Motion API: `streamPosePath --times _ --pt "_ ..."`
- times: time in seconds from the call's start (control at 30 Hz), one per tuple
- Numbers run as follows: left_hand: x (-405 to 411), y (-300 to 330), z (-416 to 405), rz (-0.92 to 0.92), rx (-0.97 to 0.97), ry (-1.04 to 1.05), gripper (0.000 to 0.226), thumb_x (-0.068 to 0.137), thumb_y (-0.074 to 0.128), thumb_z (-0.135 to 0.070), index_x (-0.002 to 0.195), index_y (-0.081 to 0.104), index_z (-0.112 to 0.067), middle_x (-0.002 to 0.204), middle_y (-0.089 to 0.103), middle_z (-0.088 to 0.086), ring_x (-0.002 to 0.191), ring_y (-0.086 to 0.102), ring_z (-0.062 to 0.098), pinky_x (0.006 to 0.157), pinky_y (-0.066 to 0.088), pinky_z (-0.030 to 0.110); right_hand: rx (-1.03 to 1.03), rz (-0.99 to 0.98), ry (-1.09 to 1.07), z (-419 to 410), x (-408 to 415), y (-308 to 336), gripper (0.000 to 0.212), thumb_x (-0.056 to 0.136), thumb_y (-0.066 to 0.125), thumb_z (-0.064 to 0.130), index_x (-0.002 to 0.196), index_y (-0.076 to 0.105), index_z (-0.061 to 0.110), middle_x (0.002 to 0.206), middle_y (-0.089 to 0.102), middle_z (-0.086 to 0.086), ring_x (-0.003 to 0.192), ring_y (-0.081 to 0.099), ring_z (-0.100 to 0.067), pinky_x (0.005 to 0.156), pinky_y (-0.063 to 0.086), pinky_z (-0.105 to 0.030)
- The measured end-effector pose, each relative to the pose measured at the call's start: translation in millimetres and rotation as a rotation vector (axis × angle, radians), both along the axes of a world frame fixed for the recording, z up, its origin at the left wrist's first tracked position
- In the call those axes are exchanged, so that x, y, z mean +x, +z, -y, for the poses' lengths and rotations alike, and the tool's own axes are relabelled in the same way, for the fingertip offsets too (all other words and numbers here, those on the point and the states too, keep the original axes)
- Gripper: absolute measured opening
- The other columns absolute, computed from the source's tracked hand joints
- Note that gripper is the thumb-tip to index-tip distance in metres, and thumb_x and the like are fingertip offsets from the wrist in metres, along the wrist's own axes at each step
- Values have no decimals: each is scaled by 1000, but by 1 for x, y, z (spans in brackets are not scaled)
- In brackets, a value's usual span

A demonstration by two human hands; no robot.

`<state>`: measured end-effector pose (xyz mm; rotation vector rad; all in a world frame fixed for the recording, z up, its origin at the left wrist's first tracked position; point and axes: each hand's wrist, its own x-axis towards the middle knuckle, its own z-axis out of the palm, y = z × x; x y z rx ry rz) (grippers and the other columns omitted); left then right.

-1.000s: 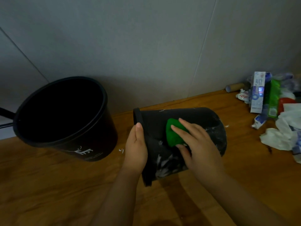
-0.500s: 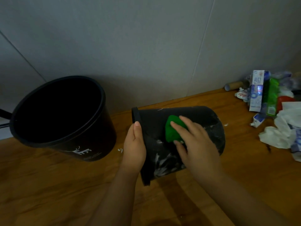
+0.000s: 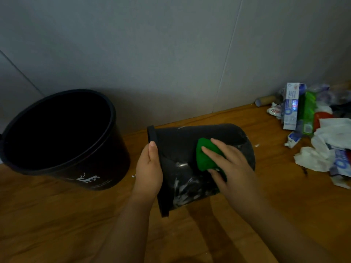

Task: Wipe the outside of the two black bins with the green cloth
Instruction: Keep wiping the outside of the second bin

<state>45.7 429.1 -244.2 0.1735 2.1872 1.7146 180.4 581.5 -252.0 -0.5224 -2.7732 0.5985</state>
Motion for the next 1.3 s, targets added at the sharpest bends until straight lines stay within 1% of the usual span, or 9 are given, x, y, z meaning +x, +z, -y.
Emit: streamPosePath --times 0.2,0.37,0.57,0.73,0.83,0.9,1.03,1.13,1.3 --pt "0 0 0 -14 -8 -12 44 105 25 -46 108 61 -21 102 66 5 92 65 15 78 53 28 -49 -46 -254 -19 0 2 52 91 62 21 141 47 27 151 38 4 136 35 -22 105 37 -37" --pt "-2 0 0 -26 -5 -5 43 105 26 -45 111 62 -21 100 67 2 92 65 12 72 49 24 24 2 -38 -11 3 -3 55 90 60 25 141 44 34 152 32 13 139 27 -12 107 31 -33" --pt "0 0 -2 -36 -6 6 43 106 25 -43 105 62 -20 96 65 3 87 64 13 67 46 22 -55 2 -387 -44 7 -6 54 93 57 24 144 41 29 153 32 7 137 33 -20 107 35 -37" --pt "-4 0 -2 -23 -10 0 44 106 25 -44 110 61 -20 98 66 2 85 65 9 63 46 18 -27 -31 -141 -29 9 -10 55 89 61 23 141 45 31 151 34 9 138 29 -14 107 29 -31" --pt "-5 -2 -1 -51 -19 -6 43 106 25 -42 110 61 -18 95 65 2 75 64 0 56 46 10 -71 -24 -253 -56 10 -14 56 89 58 25 142 41 35 151 32 12 139 30 -14 111 34 -40" --pt "-4 -3 -1 -51 -21 -6 44 106 25 -43 110 61 -18 95 65 2 77 65 1 57 47 11 -95 -26 -373 -66 13 -15 57 90 57 24 143 39 32 152 32 9 138 33 -18 109 39 -45" --pt "-3 -3 -3 -37 -15 0 45 105 24 -45 111 61 -20 98 66 4 90 65 15 69 48 24 -61 -55 -358 -46 16 -15 55 91 60 22 142 43 30 152 33 8 137 33 -17 109 37 -37" --pt "-5 -2 -3 -55 -29 7 45 106 25 -44 109 62 -19 95 66 1 88 65 12 65 46 21 -25 -50 -210 -43 10 -14 55 90 61 23 141 44 31 150 34 12 137 29 -12 107 27 -29" --pt "-4 -2 -3 -58 -43 6 44 106 24 -43 108 61 -19 91 64 0 76 63 3 56 45 11 -103 -45 -382 -75 5 -13 54 93 58 24 144 40 30 153 33 7 138 34 -19 110 38 -40"
